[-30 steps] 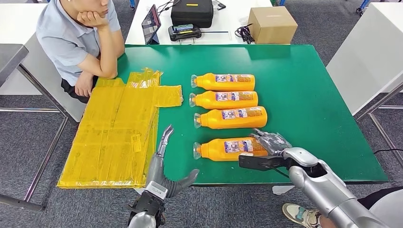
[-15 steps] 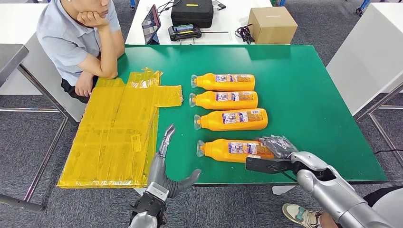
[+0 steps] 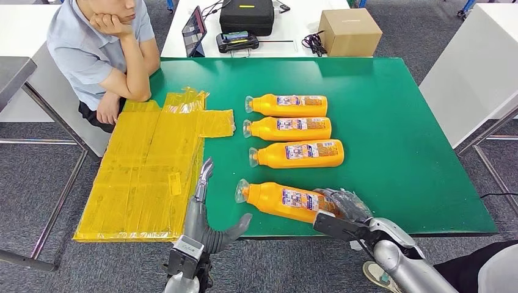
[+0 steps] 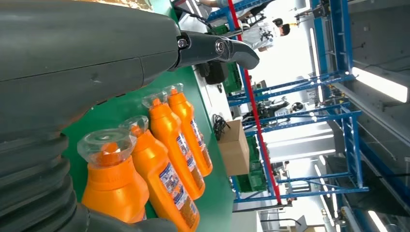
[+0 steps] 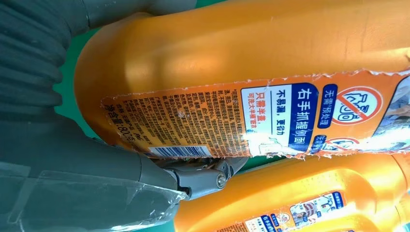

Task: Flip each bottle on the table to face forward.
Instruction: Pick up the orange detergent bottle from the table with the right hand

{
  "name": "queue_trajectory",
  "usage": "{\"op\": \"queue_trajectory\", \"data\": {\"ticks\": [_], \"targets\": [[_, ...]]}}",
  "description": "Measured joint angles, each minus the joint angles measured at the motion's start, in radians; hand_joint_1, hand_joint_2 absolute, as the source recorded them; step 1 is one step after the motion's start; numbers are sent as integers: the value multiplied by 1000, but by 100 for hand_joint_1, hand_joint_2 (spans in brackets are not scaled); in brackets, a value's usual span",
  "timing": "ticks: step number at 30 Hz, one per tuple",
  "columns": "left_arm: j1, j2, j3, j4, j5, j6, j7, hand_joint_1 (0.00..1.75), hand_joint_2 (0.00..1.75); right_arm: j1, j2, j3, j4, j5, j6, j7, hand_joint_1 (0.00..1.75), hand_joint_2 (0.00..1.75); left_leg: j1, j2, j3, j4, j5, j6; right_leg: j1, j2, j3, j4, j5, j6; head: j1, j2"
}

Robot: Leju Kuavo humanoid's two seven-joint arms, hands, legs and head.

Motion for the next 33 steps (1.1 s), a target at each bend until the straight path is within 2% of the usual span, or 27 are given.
{"op": "queue_trajectory", "data": {"ticks": [4,7,11,16,19,28,33], "targets": [[6,0,7,-8,39,-10,-13,0,175,29,23,-34,-14,-14,0,-16,175,175,0,0,0,0,0,0,0,0,0,0,0,0,0,0],[29,0,31,-34,181,-52,-49,0,175,78,61,-88,-52,-58,2,-71,175,175,0,0,0,0,0,0,0,0,0,0,0,0,0,0],[74,5,71,-99,284,-104,-61,0,175,135,113,-163,-107,-68,2,-89,175,175,0,0,0,0,0,0,0,0,-1,0,-1,0,0,0],[108,10,116,-148,419,-217,-49,0,175,166,165,-232,-153,-91,8,-120,175,175,0,0,0,0,-1,0,0,0,-1,0,-1,0,0,0],[113,17,128,-129,486,-300,-22,0,175,178,195,-249,-181,-104,20,-141,175,175,0,0,0,0,0,0,0,0,-1,0,-1,0,0,0],[101,21,142,-20,597,-465,23,0,175,182,269,-257,-221,-142,52,-179,173,175,0,0,0,0,0,0,0,0,-1,0,0,0,0,0],[92,21,143,20,607,-488,25,0,175,176,288,-254,-221,-148,59,-182,174,175,0,0,0,0,0,0,0,0,-1,0,-1,0,0,0]]}}
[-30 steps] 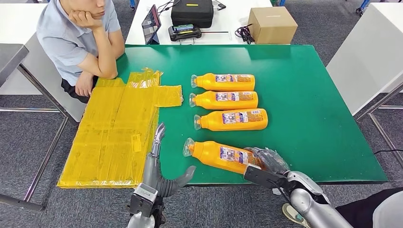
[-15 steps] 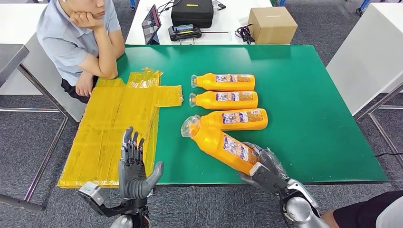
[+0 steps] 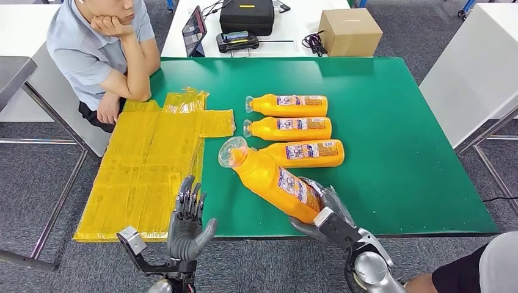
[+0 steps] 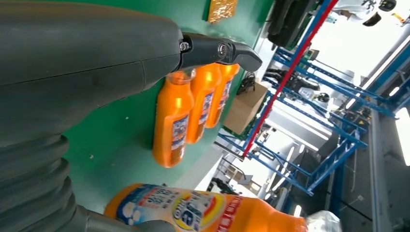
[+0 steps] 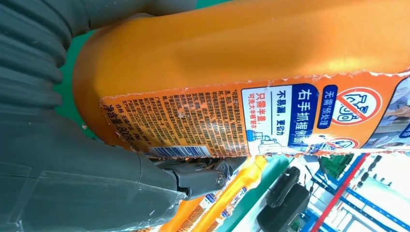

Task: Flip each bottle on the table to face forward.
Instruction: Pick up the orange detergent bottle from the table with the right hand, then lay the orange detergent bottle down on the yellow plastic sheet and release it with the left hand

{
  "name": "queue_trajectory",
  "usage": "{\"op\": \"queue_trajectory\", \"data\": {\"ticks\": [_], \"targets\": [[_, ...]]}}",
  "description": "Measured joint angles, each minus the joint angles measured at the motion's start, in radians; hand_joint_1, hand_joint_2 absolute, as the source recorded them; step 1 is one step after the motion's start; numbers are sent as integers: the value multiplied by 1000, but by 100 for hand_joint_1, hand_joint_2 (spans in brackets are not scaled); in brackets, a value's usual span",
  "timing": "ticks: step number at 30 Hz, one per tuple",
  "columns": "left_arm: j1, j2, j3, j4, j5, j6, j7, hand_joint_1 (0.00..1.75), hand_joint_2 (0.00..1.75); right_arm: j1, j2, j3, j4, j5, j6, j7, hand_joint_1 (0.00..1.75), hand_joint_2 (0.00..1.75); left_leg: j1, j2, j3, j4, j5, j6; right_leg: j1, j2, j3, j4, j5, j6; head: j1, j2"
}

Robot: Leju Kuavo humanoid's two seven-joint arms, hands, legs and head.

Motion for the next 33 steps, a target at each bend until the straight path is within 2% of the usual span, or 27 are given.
{"op": "queue_trajectory", "data": {"ticks": [5,8,12,19,33], "targets": [[-13,0,-11,29,7,-100,20,0,175,-12,6,5,2,-15,36,-4,171,175,0,0,0,0,0,0,0,0,0,0,0,0,0,0],[-36,1,-36,58,-44,-173,-4,0,175,-40,7,26,18,-31,93,-6,175,175,0,0,0,0,0,0,0,0,0,0,0,0,0,0],[-74,-2,-56,90,-105,-225,-21,0,175,-104,7,67,80,-41,151,-3,175,175,0,0,0,0,1,0,0,0,0,0,0,0,0,0],[-105,-8,-62,114,-121,-236,-22,0,175,-179,6,120,165,-37,164,0,175,175,0,0,0,0,1,0,0,0,0,0,0,0,0,0],[-116,-9,-62,134,-126,-236,-22,0,175,-206,2,146,211,-39,164,0,171,175,0,0,0,0,1,0,0,0,0,0,0,0,0,0]]}}
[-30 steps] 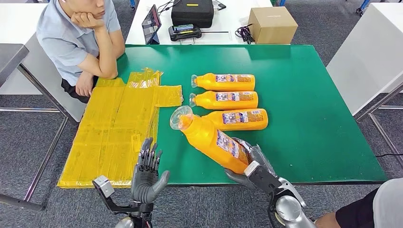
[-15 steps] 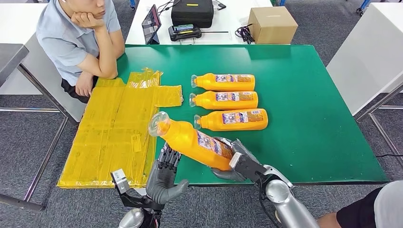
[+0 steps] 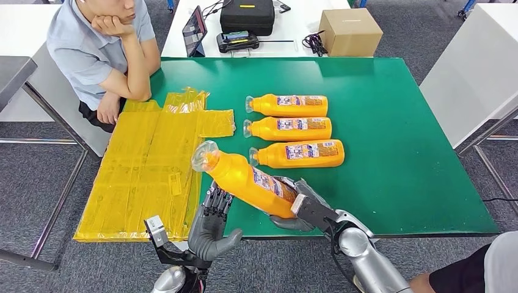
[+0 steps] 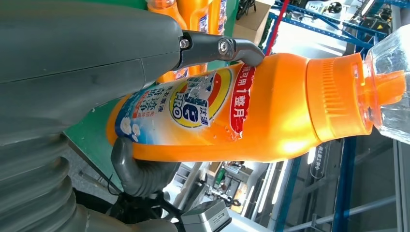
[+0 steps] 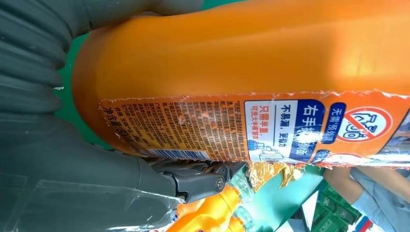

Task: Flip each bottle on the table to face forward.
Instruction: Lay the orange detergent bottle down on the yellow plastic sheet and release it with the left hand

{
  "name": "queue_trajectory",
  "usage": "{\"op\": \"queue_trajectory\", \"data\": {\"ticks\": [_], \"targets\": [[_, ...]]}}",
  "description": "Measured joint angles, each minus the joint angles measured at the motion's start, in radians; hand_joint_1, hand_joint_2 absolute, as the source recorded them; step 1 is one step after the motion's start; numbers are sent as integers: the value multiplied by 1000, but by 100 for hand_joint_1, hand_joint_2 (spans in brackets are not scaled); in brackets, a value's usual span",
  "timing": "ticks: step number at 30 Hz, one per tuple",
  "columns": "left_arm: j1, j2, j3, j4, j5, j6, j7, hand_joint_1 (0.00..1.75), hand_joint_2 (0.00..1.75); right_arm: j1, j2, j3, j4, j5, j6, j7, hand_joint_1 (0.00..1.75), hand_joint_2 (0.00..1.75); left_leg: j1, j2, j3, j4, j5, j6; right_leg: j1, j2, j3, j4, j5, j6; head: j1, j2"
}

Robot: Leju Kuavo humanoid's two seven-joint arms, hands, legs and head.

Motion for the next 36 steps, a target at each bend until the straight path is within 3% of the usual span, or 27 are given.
{"op": "queue_trajectory", "data": {"ticks": [18,23,27,36], "targets": [[-3,-1,0,2,0,-7,-2,0,175,-10,-1,9,10,-3,15,6,160,175,0,0,0,0,0,0,0,0,0,0,0,0,0,0],[-38,-12,0,27,5,-50,-19,0,175,-125,-13,116,116,-20,103,8,147,175,0,0,0,0,0,0,0,0,0,0,0,0,0,0],[-94,-36,8,66,35,-22,-8,0,175,-188,-27,256,175,-19,133,-9,151,175,0,0,0,0,0,0,0,0,0,0,0,0,0,0],[-109,-45,8,75,18,80,-2,0,175,-205,-24,312,198,-38,108,-7,158,175,0,0,0,0,0,0,0,0,0,0,0,0,0,0]]}}
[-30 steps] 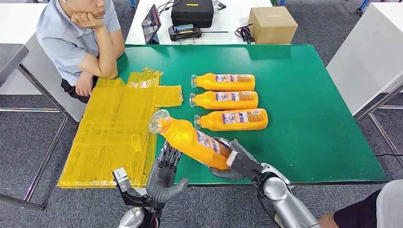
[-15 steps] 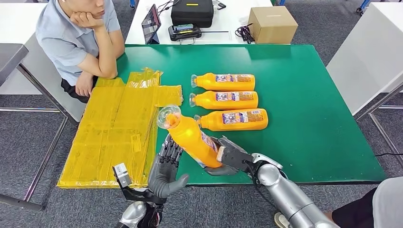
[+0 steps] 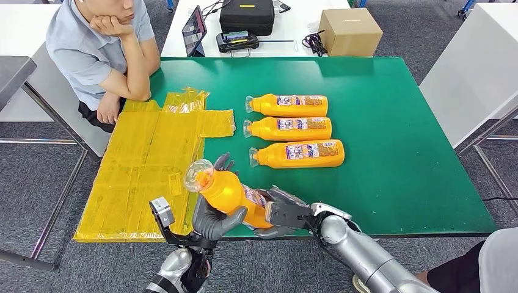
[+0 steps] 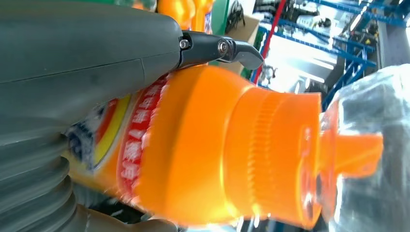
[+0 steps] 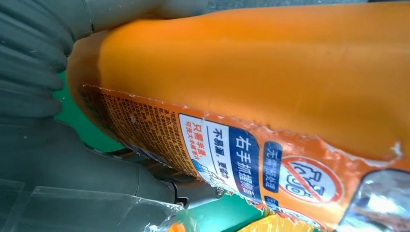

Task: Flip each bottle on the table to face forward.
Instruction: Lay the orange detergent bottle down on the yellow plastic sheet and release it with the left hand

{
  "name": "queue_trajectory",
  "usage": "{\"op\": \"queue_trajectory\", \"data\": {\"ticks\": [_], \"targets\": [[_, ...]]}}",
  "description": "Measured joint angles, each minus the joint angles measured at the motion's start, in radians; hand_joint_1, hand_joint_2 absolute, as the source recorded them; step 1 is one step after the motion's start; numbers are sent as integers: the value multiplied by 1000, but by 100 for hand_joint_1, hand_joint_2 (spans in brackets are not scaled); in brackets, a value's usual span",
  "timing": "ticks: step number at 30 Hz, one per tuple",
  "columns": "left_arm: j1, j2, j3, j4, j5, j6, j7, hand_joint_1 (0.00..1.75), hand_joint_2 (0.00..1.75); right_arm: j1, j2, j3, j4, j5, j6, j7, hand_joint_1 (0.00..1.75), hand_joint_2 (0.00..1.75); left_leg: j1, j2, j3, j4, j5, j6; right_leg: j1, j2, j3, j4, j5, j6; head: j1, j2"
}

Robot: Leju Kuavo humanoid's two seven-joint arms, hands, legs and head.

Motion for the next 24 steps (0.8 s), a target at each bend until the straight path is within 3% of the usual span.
{"op": "queue_trajectory", "data": {"ticks": [9,10,13,14,16,17,20,21,24], "targets": [[-7,-9,0,4,-37,88,-31,0,175,-4,2,20,8,-10,-14,8,160,175,0,0,0,0,0,0,0,0,0,0,0,0,0,0],[-7,-10,0,4,-39,92,-32,12,175,-4,2,21,8,-12,-15,10,159,175,0,0,0,0,0,0,0,0,0,0,0,0,0,0],[-10,-12,-2,4,-50,102,-38,142,175,-5,2,21,8,-17,-15,12,158,175,0,0,0,0,0,0,0,0,0,0,0,0,0,0],[-11,-12,-4,4,-58,108,-43,174,175,-5,1,21,8,-20,-15,14,157,175,0,0,0,0,0,0,0,0,0,0,0,0,0,0],[-14,-14,-10,4,-70,118,-52,175,175,-9,1,21,8,-24,-14,15,148,175,0,0,0,0,0,0,0,0,0,0,0,0,0,0],[-16,-14,-13,4,-70,119,-54,175,175,-11,1,22,8,-26,-12,16,125,175,0,0,0,0,0,0,0,0,0,0,0,0,0,0],[-20,-14,-18,4,-54,105,-56,175,175,-18,-1,22,8,-36,-6,16,16,175,0,0,0,0,0,0,0,0,0,0,0,0,0,0],[-20,-14,-18,4,-44,96,-55,175,175,-19,-1,23,8,-40,-6,16,0,175,0,0,0,0,0,0,0,0,0,0,0,0,0,0],[-19,-14,-19,3,8,46,-39,175,175,-20,-2,23,8,-54,-10,16,0,175,0,0,0,0,0,0,0,0,0,0,0,0,0,0]]}}
